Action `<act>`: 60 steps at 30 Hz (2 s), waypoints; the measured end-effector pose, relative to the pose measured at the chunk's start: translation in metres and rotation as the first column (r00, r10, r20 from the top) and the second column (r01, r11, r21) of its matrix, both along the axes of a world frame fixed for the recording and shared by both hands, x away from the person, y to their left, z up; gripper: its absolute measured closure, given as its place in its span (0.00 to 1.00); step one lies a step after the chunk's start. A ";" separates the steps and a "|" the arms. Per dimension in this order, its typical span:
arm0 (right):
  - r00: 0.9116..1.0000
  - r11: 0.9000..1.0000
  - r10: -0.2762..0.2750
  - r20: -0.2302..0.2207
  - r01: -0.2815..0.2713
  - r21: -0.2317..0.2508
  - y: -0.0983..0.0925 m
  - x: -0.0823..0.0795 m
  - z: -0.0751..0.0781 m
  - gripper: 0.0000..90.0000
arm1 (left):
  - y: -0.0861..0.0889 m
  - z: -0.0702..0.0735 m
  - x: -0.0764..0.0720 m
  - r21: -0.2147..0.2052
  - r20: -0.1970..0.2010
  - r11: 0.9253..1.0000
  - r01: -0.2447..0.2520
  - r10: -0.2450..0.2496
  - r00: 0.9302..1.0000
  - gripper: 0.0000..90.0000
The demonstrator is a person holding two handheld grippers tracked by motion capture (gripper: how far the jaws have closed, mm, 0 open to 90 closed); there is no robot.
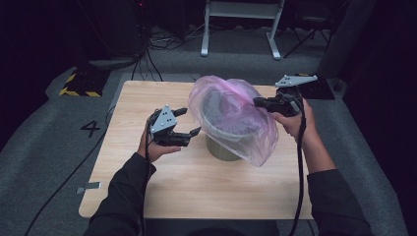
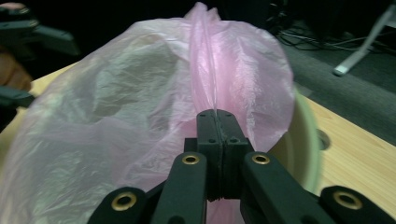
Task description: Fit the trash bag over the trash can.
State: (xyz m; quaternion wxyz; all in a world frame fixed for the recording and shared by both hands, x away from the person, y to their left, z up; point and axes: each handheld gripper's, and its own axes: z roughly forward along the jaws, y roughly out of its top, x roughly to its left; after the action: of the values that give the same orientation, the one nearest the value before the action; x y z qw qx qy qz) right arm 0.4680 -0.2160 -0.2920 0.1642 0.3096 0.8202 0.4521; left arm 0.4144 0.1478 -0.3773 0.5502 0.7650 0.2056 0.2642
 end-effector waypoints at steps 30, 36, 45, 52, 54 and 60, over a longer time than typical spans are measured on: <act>0.998 1.000 0.021 0.060 -0.021 -0.004 0.004 -0.017 -0.001 0.95 | -0.011 -0.012 0.019 0.020 -0.057 1.000 -0.001 0.002 0.998 0.75; 0.998 1.000 -0.026 0.055 0.026 -0.007 -0.007 -0.011 -0.005 0.98 | -0.008 -0.020 0.019 0.002 -0.138 1.000 -0.013 0.013 0.990 0.16; 0.998 0.998 -0.057 0.005 0.057 -0.016 -0.015 0.000 -0.015 0.96 | -0.024 -0.019 0.007 0.154 0.038 0.987 -0.039 0.034 0.999 0.21; 1.000 1.000 -0.006 0.025 0.006 -0.010 -0.002 -0.008 -0.009 0.93 | -0.025 -0.018 0.014 0.173 0.113 0.976 -0.131 0.113 0.987 0.31; 0.999 1.000 0.005 0.032 -0.004 -0.019 0.001 -0.010 -0.007 0.93 | -0.024 -0.018 0.014 0.161 0.111 0.980 -0.114 0.097 0.989 0.43; 0.999 0.999 0.018 0.049 -0.016 -0.046 0.010 -0.017 -0.003 0.93 | -0.015 -0.014 0.011 0.160 0.161 0.978 -0.134 0.108 0.981 0.95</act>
State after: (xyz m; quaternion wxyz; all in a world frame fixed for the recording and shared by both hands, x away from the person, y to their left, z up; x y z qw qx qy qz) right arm 0.4508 -0.2060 -0.2946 0.1875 0.2874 0.8287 0.4421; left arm 0.4253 0.1327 -0.3916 0.4797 0.7730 0.1859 0.3713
